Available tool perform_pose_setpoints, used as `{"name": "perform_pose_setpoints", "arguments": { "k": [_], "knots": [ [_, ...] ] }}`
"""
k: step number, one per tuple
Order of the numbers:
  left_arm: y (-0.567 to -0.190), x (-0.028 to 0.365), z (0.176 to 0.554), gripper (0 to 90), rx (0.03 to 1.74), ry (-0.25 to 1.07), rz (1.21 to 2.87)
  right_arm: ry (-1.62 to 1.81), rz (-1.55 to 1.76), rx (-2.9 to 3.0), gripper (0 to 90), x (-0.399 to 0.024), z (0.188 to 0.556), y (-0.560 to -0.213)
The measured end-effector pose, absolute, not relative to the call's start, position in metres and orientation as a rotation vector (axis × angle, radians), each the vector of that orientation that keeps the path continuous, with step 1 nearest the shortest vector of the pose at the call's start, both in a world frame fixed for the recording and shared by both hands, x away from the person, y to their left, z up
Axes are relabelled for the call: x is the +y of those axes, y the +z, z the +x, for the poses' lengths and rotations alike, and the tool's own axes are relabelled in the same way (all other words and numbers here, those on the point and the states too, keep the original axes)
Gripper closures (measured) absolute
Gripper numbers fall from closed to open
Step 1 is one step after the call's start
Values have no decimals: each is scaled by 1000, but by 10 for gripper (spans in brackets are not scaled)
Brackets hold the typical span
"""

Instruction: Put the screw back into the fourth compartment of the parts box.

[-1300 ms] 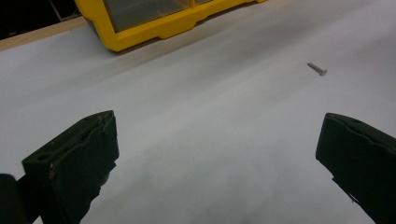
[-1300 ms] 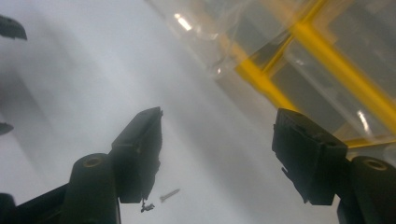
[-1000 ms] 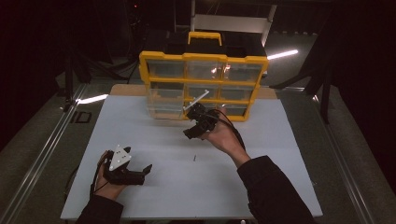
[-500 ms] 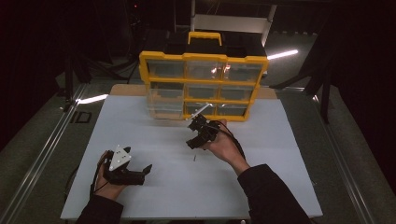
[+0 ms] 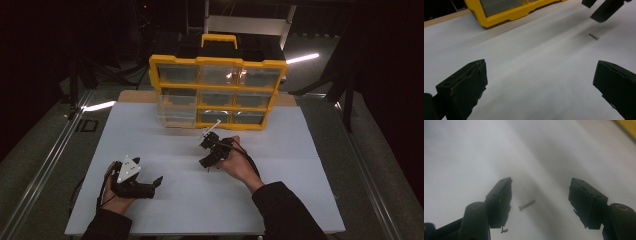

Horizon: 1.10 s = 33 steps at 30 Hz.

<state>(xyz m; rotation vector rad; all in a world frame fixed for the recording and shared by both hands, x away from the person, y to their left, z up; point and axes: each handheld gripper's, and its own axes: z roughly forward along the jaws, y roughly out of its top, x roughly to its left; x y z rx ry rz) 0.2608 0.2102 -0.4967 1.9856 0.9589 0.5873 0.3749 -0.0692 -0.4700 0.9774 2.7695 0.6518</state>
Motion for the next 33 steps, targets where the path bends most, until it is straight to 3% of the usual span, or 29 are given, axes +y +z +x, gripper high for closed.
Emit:
{"name": "perform_pose_setpoints", "arguments": {
  "k": [12, 33],
  "knots": [
    [-497, 210, 261, 0, 961, 588, 1987, 603, 999, 2799, 400, -67, 371, -492],
    [-497, 210, 261, 0, 962, 590, 1989, 572, 964, 2853, 735, -73, 369, -502]
  ]
}}
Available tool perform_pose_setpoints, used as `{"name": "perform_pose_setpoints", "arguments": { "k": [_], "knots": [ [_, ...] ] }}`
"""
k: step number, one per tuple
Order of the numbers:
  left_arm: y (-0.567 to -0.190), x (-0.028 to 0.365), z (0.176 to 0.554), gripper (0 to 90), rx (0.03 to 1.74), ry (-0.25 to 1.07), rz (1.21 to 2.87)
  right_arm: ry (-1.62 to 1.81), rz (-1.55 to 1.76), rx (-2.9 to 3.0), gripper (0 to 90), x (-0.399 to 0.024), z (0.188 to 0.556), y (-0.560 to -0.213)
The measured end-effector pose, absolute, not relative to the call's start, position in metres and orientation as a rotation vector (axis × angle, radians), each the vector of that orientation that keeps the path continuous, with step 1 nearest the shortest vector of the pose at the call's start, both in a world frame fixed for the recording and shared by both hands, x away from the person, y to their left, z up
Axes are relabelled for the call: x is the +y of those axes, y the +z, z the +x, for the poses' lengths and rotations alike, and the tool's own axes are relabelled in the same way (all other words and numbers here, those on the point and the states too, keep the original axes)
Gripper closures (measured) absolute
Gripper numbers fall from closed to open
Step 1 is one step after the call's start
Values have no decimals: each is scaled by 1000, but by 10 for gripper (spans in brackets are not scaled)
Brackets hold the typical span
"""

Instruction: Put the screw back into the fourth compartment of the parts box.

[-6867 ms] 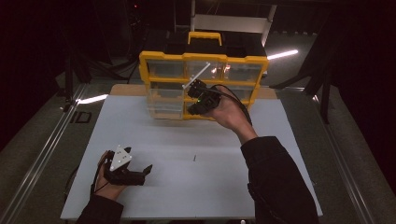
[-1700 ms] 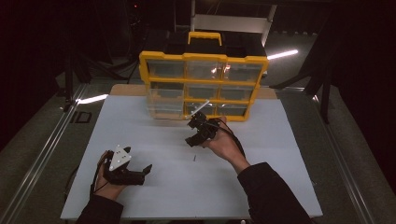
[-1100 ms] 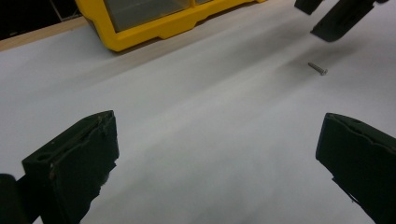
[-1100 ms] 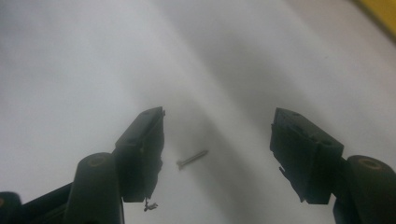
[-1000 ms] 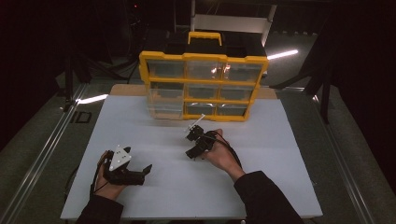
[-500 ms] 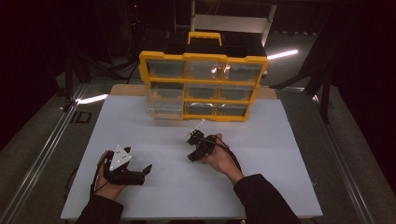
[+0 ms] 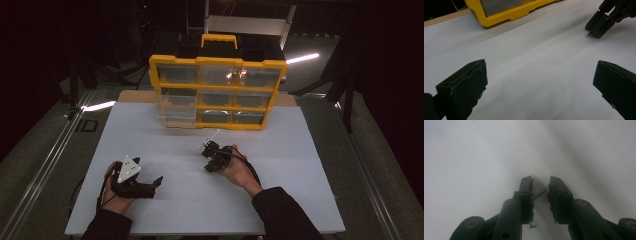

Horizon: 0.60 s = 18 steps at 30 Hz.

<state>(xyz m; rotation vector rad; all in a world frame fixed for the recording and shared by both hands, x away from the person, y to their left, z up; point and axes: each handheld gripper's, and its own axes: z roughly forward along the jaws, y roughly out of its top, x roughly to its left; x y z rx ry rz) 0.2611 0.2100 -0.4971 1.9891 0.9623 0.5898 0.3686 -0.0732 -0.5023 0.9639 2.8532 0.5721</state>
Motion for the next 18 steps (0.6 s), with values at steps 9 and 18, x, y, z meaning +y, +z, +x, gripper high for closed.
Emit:
{"name": "perform_pose_setpoints", "arguments": {
  "k": [9, 18],
  "knots": [
    [-497, 209, 261, 0, 963, 590, 1991, 532, 955, 2877, 821, -78, 369, -501],
    [-498, 208, 261, 0, 962, 589, 1997, 455, 941, 2894, 866, -77, 370, -500]
  ]
}}
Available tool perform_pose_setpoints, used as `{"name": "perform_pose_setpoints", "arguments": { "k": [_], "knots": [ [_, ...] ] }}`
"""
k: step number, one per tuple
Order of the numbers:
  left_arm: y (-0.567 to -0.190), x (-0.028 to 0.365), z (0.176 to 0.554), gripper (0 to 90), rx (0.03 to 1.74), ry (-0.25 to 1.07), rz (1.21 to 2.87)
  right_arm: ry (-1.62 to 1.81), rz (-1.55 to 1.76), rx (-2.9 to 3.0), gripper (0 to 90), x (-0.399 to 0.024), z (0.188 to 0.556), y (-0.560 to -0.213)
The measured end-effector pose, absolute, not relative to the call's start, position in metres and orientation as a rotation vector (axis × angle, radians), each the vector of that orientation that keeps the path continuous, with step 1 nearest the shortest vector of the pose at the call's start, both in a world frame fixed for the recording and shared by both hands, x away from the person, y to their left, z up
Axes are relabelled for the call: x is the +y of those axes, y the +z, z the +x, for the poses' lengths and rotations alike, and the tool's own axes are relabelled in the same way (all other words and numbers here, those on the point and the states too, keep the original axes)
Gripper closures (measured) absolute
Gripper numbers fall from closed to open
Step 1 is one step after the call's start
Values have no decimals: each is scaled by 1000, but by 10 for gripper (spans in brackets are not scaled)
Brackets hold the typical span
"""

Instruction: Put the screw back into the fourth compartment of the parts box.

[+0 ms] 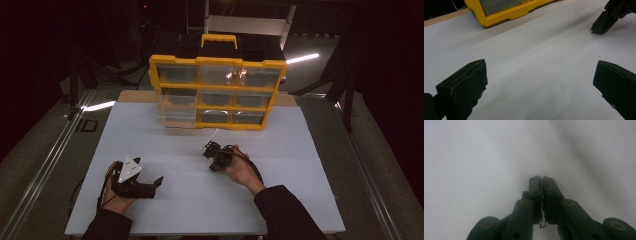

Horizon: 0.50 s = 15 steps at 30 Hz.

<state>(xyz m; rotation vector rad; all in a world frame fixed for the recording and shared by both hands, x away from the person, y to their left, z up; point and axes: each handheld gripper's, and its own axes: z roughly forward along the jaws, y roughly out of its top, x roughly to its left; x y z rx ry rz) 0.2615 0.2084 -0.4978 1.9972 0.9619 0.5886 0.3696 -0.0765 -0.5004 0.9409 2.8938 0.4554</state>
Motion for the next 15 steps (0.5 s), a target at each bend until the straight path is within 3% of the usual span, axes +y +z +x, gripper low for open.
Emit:
{"name": "perform_pose_setpoints", "arguments": {
  "k": [15],
  "knots": [
    [-498, 209, 261, 0, 963, 590, 1992, 433, 939, 2907, 877, -75, 372, -500]
  ]
}}
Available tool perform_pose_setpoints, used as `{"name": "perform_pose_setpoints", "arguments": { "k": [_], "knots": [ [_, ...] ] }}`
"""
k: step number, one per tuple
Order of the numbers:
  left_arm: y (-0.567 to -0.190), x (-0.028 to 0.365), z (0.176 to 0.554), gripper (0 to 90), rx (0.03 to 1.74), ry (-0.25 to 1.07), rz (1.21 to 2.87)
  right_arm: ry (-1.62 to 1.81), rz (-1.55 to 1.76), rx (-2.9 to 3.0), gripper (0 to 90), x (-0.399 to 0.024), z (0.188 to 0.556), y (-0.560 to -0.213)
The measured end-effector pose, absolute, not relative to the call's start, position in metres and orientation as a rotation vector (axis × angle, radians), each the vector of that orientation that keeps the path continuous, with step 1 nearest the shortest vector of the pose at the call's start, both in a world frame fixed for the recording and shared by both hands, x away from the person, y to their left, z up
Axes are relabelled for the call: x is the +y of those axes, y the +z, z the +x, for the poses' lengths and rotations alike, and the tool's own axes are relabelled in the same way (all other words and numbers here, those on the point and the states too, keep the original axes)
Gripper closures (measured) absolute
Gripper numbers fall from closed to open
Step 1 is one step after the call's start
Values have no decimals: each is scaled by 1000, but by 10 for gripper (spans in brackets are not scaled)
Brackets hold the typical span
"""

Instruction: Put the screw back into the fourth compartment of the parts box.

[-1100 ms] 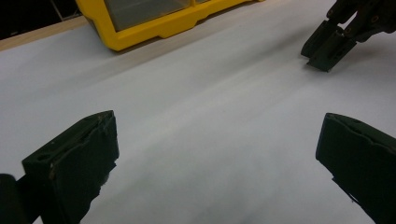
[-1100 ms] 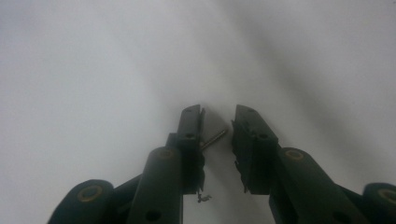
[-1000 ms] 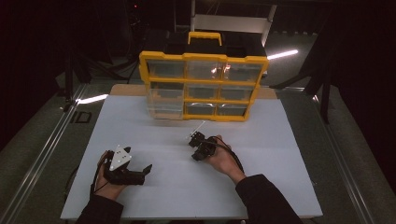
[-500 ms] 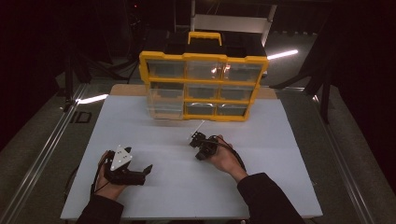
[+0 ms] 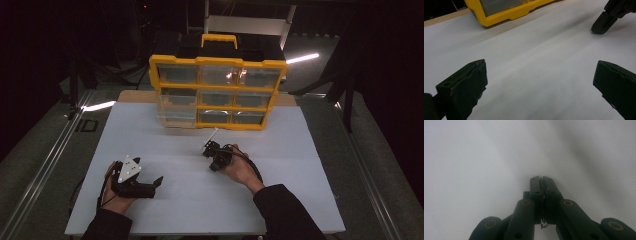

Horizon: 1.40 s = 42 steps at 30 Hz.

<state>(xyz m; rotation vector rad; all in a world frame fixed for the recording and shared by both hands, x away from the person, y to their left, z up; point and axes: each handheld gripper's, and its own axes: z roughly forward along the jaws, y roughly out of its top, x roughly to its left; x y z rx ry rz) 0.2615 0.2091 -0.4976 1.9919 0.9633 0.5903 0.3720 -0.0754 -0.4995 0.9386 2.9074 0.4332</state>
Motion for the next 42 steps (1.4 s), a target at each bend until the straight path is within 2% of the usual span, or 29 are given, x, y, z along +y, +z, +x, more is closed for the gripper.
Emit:
{"name": "perform_pose_setpoints", "arguments": {
  "k": [24, 42],
  "knots": [
    [-497, 209, 261, 0, 962, 590, 1993, 486, 907, 2888, 877, -75, 374, -473],
    [-498, 209, 261, 0, 960, 589, 1992, 552, 870, 2851, 877, -77, 378, -440]
  ]
}}
